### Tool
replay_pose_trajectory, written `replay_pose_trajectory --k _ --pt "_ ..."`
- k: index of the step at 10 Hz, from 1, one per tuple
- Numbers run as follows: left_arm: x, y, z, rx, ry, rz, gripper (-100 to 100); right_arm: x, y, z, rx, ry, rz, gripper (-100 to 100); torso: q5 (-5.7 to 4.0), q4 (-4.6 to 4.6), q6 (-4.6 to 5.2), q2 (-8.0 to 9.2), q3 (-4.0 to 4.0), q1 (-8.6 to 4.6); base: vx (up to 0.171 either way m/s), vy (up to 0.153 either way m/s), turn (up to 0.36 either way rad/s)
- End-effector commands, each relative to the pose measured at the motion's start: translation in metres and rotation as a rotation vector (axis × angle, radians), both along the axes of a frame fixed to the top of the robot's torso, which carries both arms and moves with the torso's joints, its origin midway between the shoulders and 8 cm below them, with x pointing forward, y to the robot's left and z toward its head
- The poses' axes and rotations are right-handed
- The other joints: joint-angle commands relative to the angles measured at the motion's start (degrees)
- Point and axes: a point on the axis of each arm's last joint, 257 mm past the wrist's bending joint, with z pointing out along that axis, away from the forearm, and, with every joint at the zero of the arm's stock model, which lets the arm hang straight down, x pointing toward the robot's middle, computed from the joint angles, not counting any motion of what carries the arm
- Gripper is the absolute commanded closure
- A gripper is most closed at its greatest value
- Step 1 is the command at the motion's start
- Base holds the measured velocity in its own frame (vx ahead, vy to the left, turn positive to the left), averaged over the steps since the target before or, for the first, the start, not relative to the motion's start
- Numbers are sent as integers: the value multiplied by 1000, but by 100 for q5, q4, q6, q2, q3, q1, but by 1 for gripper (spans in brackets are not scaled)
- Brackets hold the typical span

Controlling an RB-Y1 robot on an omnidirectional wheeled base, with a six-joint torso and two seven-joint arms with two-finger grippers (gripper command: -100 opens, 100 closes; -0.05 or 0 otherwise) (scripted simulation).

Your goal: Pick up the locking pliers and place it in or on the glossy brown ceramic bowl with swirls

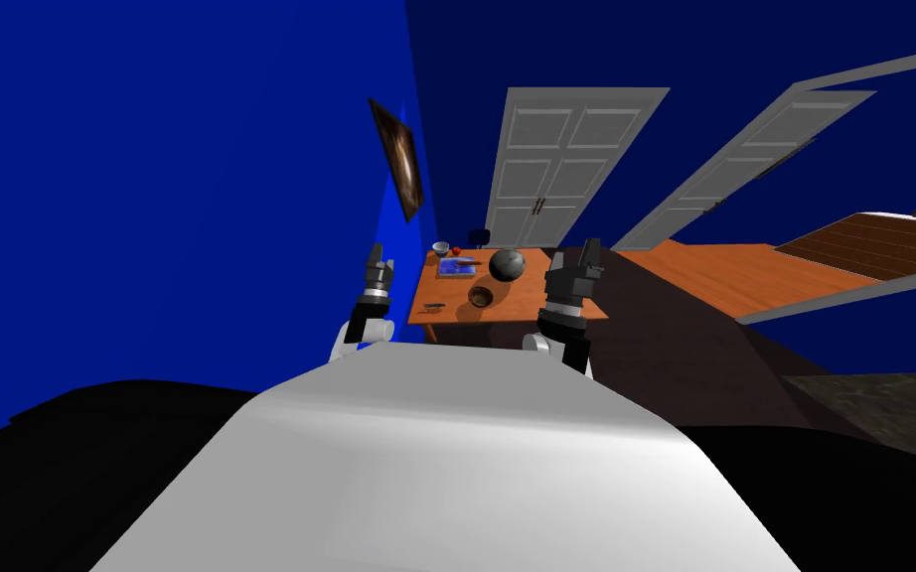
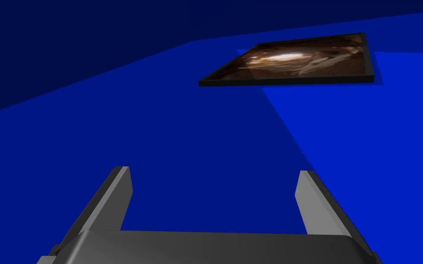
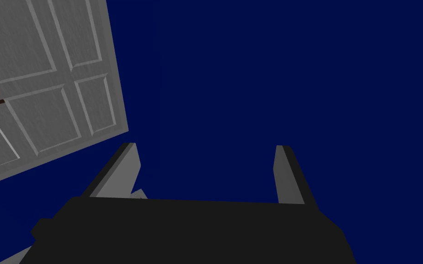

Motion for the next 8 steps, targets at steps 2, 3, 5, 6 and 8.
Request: replay_pose_trajectory --k 2,3,5,6,8 --pt "19 6 -24 -9 76 4 -100 0 0 0 0 0 0 0 0 0 -1 0 0 0 5 3 -27" --pt "27 9 -37 -16 115 7 -100 0 0 0 0 0 0 0 0 0 0 0 0 0 7 4 -49" --pt "37 13 -54 -25 168 12 -100 0 0 0 0 0 0 0 0 0 -1 1 0 -1 5 3 -27" --pt "45 16 -67 -33 204 15 -100 0 0 0 0 0 0 0 0 0 0 1 1 -1 6 2 -58" --pt "53 20 -88 -46 268 23 -100 0 0 0 0 0 0 0 0 0 -2 0 0 -1 5 3 -23"
